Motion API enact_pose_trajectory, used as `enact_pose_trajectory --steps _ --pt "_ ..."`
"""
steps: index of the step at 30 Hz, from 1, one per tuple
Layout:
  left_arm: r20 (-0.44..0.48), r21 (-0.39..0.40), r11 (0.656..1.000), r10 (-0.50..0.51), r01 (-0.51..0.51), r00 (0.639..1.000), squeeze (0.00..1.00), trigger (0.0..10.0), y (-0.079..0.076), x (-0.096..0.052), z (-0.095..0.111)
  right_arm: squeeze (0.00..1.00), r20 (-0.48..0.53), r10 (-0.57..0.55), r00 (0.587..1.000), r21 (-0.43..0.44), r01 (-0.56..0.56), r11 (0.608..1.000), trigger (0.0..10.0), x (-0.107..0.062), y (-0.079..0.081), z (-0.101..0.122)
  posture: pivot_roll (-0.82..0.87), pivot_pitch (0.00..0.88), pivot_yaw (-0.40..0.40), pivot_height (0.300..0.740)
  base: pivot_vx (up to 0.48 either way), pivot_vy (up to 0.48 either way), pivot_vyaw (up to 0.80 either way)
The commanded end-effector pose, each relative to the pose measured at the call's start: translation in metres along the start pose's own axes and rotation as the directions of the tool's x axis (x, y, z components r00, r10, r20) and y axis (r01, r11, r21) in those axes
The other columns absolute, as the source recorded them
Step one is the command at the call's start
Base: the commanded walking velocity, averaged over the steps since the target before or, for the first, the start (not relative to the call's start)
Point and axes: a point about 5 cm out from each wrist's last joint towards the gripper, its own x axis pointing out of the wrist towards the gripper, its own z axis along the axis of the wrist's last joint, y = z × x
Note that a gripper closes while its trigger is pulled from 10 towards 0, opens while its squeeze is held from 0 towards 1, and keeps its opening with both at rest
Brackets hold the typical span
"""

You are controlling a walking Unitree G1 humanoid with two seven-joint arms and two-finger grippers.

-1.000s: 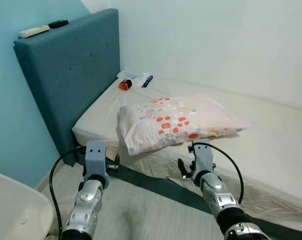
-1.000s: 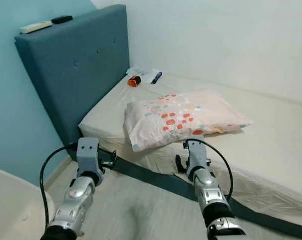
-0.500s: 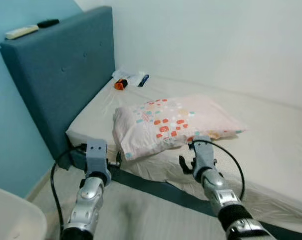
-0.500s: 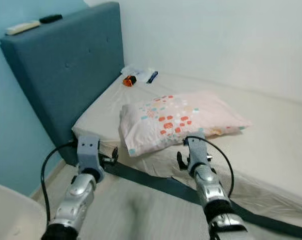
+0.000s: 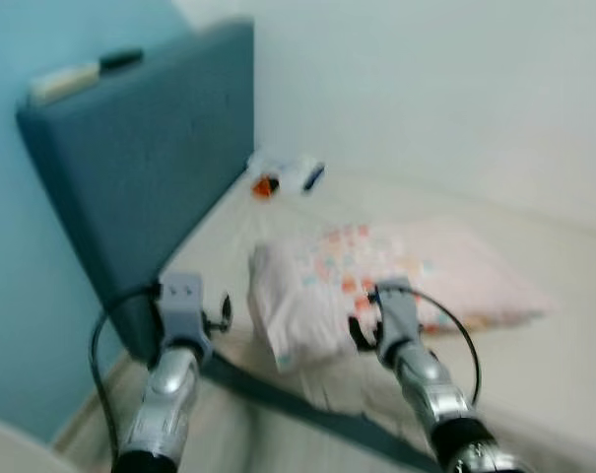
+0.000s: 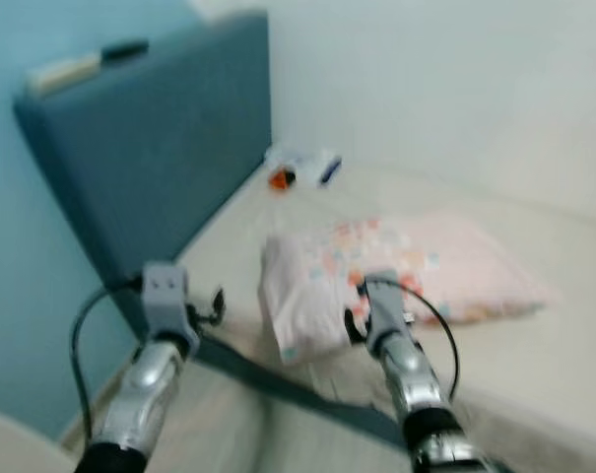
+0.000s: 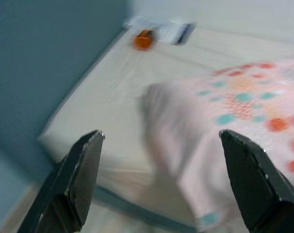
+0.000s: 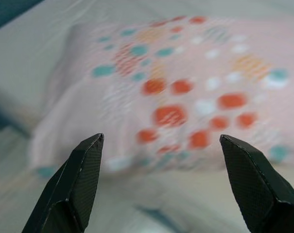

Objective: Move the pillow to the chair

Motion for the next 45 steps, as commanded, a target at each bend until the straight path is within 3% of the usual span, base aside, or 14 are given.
enact_pose_trajectory --steps 1,9,14,27,45 --pt "-0.028 0.006 1.000 0.003 -0.003 1.000 0.00 10.0 0.003 -0.004 -0.007 0.00 -0.003 0.014 1.000 -0.003 -0.014 1.000 10.0 -0.002 0.004 -0.005 0.03 0.000 -0.062 0.729 0.390 0.000 -0.79" --pt "-0.029 0.010 1.000 -0.008 0.008 1.000 0.00 10.0 0.003 -0.003 -0.009 0.00 -0.013 0.028 1.000 -0.007 -0.028 1.000 10.0 -0.007 0.008 -0.014 0.02 0.000 -0.057 0.729 0.376 0.000 -0.79" --pt "-0.038 0.028 0.999 -0.019 0.021 0.999 0.00 10.0 0.002 -0.003 -0.012 0.00 -0.027 -0.003 1.000 0.117 0.006 0.993 10.0 -0.004 0.003 -0.012 0.02 0.000 -0.064 0.729 0.371 0.000 -0.16" --pt "-0.023 0.059 0.998 -0.010 0.011 1.000 0.00 10.0 0.007 0.000 -0.008 0.00 -0.005 0.027 1.000 0.093 -0.026 0.995 10.0 0.000 0.011 -0.003 0.04 0.000 -0.090 0.729 0.185 0.000 0.00" --pt "-0.028 0.080 0.997 0.002 0.000 1.000 0.00 10.0 0.010 0.004 -0.010 0.00 -0.004 -0.013 1.000 0.084 0.014 0.996 10.0 0.004 0.000 0.002 0.03 0.000 -0.087 0.729 0.000 0.000 0.00"
